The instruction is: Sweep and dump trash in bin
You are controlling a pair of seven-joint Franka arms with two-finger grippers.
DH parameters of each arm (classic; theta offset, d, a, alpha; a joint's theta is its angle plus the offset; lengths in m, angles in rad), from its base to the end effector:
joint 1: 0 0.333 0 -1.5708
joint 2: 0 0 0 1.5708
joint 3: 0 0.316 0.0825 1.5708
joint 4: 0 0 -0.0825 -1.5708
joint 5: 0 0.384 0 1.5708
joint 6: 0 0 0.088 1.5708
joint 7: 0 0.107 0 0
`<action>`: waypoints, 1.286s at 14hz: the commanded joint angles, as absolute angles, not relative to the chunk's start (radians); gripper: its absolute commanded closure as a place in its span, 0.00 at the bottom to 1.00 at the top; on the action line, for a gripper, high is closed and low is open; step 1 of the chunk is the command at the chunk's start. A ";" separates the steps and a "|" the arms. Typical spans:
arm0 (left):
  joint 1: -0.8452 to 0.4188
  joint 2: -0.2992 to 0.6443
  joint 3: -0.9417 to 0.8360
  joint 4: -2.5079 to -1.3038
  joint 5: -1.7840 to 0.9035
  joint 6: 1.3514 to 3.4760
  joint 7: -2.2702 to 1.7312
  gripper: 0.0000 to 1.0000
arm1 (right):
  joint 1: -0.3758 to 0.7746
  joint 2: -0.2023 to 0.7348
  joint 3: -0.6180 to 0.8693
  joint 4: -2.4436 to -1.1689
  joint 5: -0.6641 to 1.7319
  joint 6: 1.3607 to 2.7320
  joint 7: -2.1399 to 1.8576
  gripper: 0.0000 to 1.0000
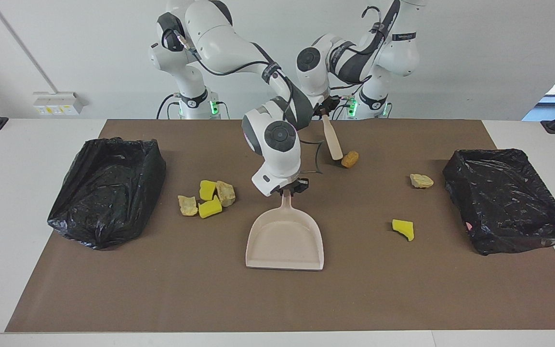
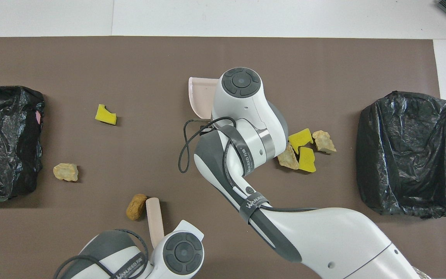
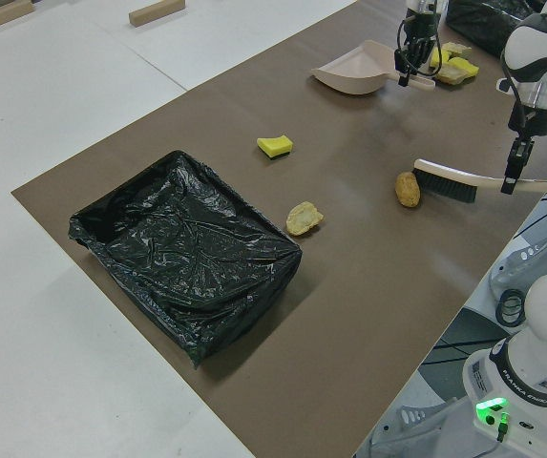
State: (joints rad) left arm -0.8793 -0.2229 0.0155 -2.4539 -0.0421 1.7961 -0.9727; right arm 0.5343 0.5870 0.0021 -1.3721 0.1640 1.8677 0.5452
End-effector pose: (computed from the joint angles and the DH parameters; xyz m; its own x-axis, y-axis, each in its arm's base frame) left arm 0.2566 -0.3059 0.3550 0.9490 0.1668 -0.2676 0.0732 -0.9419 -0.3277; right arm 0.6029 0.3726 0.3678 0.9854 -0.0570 -0.1602 -0.0706 -0.9942 -0.0809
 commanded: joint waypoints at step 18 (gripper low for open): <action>-0.108 -0.281 0.009 -2.333 0.115 1.749 -0.444 1.00 | 0.439 0.200 0.003 -1.722 -0.121 1.730 -0.772 1.00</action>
